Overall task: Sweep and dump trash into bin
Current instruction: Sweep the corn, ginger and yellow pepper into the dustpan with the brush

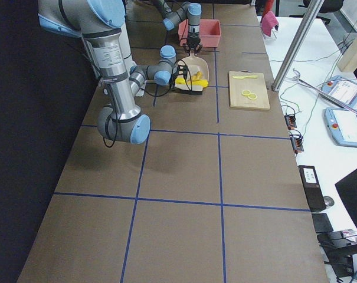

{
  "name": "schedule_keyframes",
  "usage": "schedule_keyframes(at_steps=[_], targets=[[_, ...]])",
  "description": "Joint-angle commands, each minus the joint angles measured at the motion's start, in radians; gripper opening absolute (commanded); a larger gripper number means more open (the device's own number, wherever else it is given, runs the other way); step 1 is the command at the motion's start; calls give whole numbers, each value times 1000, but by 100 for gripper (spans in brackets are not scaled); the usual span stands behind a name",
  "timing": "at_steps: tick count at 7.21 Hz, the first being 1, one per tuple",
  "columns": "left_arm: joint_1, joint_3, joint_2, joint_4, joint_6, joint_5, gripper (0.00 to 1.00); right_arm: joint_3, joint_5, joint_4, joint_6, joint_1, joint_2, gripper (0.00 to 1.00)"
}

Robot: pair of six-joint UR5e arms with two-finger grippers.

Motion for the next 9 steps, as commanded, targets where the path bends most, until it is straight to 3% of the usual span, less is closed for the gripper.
schedule_keyframes(at_steps=[1, 9], targets=[[0, 0, 0, 0, 0, 0, 0, -26, -22, 0, 1, -25, 30, 0], [0, 1, 0, 2, 0, 0, 0, -35, -28, -54, 37, -50, 134, 0]])
